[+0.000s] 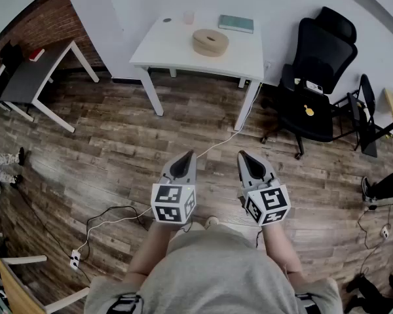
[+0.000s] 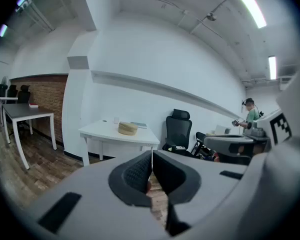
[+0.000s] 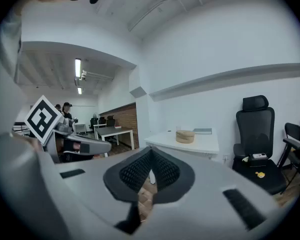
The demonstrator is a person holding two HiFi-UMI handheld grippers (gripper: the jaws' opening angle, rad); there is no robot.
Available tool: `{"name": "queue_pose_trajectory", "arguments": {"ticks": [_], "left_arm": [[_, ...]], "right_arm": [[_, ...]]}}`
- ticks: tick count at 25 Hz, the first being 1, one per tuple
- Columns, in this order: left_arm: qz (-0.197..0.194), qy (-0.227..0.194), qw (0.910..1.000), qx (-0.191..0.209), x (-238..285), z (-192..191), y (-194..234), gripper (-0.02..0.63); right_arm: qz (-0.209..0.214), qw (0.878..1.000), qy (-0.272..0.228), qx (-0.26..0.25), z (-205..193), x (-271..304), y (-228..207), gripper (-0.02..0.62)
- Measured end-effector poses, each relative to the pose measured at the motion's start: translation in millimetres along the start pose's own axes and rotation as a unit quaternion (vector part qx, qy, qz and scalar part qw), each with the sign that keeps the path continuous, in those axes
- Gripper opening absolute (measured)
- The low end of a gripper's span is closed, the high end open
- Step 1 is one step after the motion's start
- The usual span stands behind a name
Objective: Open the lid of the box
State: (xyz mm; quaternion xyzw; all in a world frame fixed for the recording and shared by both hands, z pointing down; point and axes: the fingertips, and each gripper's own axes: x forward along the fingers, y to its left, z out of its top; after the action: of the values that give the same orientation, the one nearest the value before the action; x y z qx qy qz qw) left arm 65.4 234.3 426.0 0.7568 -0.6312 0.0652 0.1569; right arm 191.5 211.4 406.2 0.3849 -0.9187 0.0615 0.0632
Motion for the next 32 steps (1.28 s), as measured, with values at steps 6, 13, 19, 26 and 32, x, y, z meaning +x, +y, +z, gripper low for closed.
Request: {"name": "queue_pose_trajectory", "arguments": {"ticks": [6, 13, 19, 26, 32], "left_arm": [[-0.002, -0.01, 0.9999, 0.004, -27, -3, -11, 0.009], [0.006, -0.022, 0.9997, 0.003, -41, -7, -16, 0.009], [0.005, -0.024, 0.9997, 0.005, -43, -6, -23, 0.009], [0.006, -0.02, 0.9997, 0.007, -37, -9, -28, 0.031], [0.009, -0.015, 0.9998, 0.005, -34, -12, -29, 0.086]], "right_arm": [[0.011, 1.0, -0.004, 0.009, 0, -24, 25, -0.005], [0.04, 0.999, -0.003, -0.002, -6, -33, 42, -0.003], [0.044, 0.999, -0.002, 0.004, -6, -38, 41, -0.002], [0.036, 0.999, 0.005, 0.017, -11, -38, 24, 0.018], [0.042, 0.999, 0.018, 0.02, -17, -35, 18, 0.055]]}}
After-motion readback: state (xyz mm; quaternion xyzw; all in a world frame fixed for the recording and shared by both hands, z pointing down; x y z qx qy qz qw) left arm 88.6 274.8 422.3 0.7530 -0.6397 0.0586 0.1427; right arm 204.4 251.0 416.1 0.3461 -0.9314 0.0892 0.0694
